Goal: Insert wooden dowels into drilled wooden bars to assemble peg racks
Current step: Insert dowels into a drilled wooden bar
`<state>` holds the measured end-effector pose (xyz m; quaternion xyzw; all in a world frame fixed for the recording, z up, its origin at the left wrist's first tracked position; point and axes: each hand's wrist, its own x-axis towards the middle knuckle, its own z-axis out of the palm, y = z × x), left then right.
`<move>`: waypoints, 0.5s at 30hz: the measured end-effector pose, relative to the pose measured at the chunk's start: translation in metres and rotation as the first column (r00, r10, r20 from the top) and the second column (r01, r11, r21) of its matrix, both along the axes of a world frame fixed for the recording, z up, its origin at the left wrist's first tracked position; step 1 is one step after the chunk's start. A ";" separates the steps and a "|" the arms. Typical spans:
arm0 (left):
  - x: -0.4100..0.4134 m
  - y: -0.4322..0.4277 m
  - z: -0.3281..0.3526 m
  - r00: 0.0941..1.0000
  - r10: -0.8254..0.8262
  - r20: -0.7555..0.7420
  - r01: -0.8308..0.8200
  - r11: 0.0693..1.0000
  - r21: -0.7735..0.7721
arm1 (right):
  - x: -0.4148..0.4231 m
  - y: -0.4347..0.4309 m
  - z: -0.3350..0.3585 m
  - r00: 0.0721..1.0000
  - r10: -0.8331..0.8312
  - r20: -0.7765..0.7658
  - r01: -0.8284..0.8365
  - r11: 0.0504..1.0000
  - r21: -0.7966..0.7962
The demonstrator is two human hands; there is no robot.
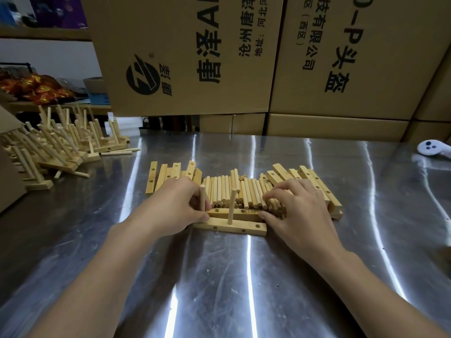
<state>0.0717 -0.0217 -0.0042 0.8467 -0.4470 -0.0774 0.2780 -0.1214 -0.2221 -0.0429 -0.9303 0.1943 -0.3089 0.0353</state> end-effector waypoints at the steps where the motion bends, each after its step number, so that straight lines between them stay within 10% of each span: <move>1: -0.001 0.000 0.000 1.000 0.003 0.000 -0.003 1.000 0.003 | 0.001 0.000 -0.001 1.000 0.006 0.000 -0.006 1.000 -0.003; 15: -0.007 0.004 0.007 0.999 0.001 0.032 -0.002 1.000 0.030 | -0.001 0.001 0.006 0.969 0.011 0.247 -0.007 1.000 -0.020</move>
